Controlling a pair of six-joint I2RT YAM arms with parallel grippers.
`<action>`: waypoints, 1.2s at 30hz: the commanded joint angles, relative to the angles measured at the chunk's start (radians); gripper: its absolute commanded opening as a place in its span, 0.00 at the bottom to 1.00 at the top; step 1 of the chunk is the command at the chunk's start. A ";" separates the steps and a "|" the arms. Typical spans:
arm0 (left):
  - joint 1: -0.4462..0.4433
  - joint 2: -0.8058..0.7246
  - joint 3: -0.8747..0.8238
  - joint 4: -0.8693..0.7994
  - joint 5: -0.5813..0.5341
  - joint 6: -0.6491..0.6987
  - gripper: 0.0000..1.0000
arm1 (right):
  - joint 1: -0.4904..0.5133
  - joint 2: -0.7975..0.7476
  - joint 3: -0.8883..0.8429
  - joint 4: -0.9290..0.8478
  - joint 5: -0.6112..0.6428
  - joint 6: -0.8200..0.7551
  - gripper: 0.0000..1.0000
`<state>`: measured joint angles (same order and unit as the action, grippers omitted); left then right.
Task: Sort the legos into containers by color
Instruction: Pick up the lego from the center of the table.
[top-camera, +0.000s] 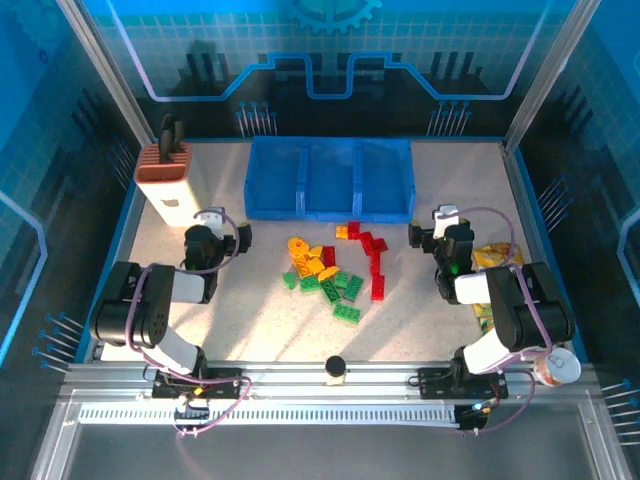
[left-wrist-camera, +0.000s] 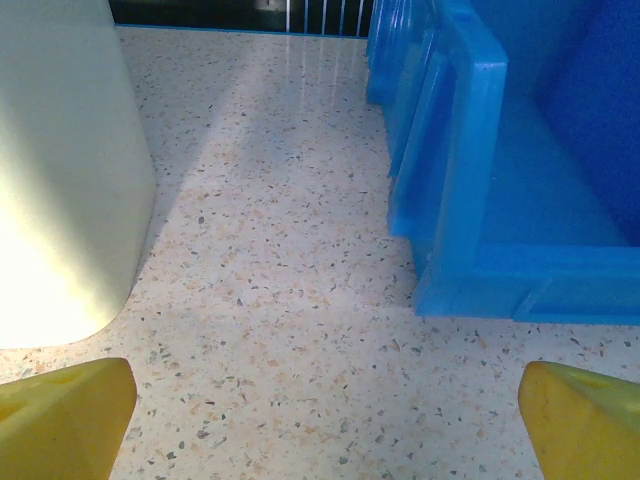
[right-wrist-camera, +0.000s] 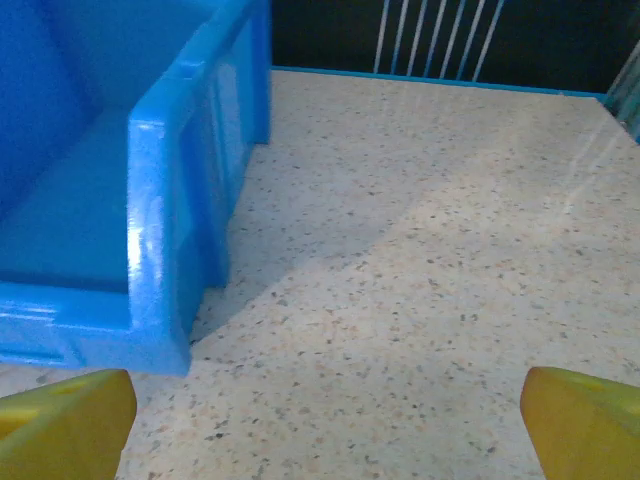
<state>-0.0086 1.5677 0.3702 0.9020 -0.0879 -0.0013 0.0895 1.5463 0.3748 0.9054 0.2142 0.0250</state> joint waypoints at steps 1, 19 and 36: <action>0.004 -0.015 0.018 0.017 0.023 0.005 0.99 | -0.012 -0.010 0.026 -0.027 -0.098 -0.032 1.00; 0.004 -0.015 0.018 0.018 0.022 0.005 0.99 | -0.012 -0.009 0.026 -0.026 -0.101 -0.032 1.00; 0.020 -0.015 0.015 0.018 0.056 -0.007 0.99 | -0.015 -0.009 0.026 -0.027 -0.101 -0.028 1.00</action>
<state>-0.0067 1.5677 0.3702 0.9020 -0.0803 -0.0017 0.0887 1.5463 0.3817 0.8791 0.1223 0.0063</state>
